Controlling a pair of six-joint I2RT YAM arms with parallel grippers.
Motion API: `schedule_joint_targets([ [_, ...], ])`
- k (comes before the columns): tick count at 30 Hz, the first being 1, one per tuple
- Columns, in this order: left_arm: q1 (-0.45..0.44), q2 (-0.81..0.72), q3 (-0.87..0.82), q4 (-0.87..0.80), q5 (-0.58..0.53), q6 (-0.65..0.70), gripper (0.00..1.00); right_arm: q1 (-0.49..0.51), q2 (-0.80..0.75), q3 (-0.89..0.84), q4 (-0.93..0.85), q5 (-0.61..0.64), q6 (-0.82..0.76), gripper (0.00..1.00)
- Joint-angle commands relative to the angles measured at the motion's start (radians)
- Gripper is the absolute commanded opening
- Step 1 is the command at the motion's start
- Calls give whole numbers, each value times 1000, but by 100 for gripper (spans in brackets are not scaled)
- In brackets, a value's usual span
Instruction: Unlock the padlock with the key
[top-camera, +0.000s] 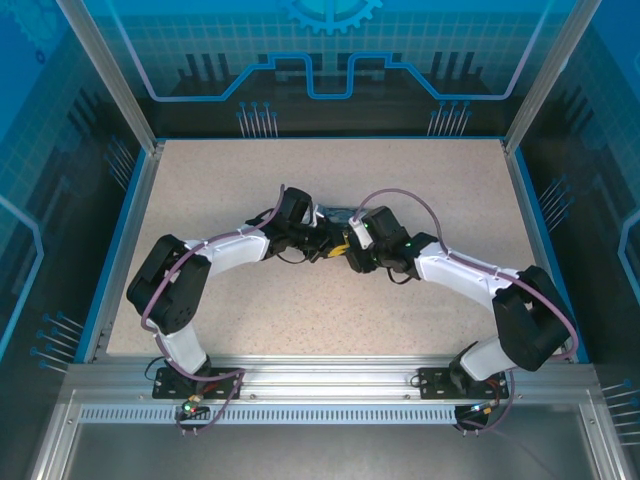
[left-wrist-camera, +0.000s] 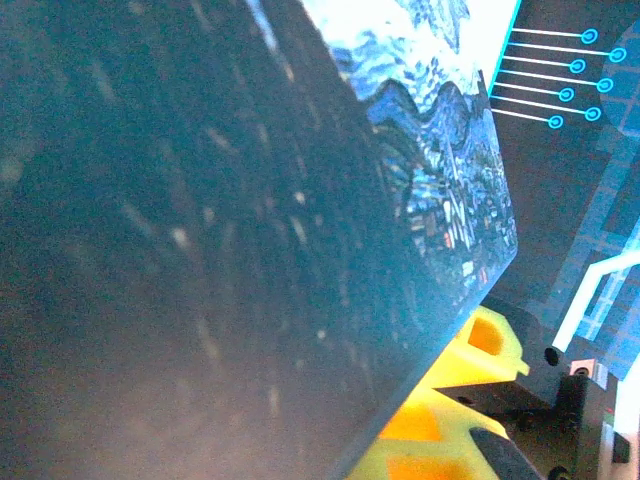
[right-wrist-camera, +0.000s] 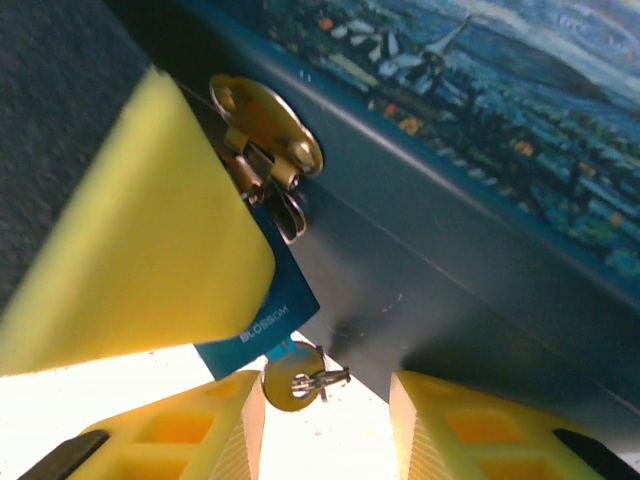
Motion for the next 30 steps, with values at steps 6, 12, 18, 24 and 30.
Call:
schedule_joint_targets([
  [6, 9, 2, 33, 2, 42, 17, 0, 11, 44, 56, 9, 4, 9, 35],
  [12, 10, 3, 32, 5, 45, 19, 0, 11, 63, 66, 10, 7, 13, 28],
  [18, 10, 4, 20, 20, 45, 13, 0, 11, 55, 69, 8, -8, 21, 20],
  [24, 8, 12, 3, 43, 45, 12, 0, 4, 34, 68, 4, -69, 29, 11],
  [30, 9, 11, -8, 51, 40, 20, 0, -31, 14, 59, 7, -177, 42, 9],
])
